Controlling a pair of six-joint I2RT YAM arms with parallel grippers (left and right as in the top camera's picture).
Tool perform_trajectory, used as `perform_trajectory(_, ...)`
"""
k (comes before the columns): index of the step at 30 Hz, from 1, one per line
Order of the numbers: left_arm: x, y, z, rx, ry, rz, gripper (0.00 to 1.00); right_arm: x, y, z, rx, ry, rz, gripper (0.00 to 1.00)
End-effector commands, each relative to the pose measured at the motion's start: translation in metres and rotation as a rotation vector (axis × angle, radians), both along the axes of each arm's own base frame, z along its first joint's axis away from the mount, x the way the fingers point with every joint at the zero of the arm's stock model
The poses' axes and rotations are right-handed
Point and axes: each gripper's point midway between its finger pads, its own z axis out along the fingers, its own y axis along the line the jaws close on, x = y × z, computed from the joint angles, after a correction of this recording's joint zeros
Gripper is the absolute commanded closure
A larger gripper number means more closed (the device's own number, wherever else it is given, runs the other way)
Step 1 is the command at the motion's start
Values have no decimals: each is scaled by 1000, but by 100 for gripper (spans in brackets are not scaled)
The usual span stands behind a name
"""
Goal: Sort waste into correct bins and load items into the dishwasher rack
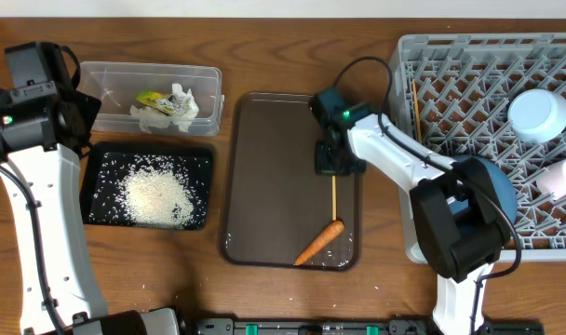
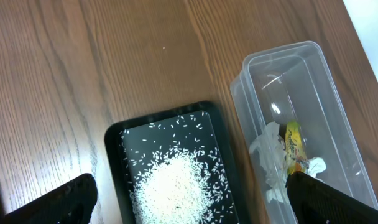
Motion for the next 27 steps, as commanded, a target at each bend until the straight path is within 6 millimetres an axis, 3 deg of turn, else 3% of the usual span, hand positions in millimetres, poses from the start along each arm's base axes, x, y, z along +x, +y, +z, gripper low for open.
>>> perform_trajectory(1,-3,4,-1,19,20,4,1,35,-1,52,57,-116,45,99)
perform_trajectory(5,-3,4,-1,19,20,4,1,61,-26,115,51,-235,83,99)
perform_trajectory(8,-3,4,-1,19,20,4,1,79,-63,154,2,-327,26,99)
perform_trajectory(11,-3,4,-2,19,20,4,1,92,-102,177,-26,-391,42,99)
perform_trajectory(15,-3,4,-1,19,20,4,1,100,-143,179,-63,-400,49,99)
perform_trajectory(19,-3,4,-1,19,20,4,1,104,-165,173,-47,-388,71,99)
perform_trajectory(22,-3,4,-1,19,20,4,1,105,-178,169,-53,-378,44,99)
perform_trajectory(27,-3,4,-1,19,20,4,1,109,-182,157,-56,-355,34,95)
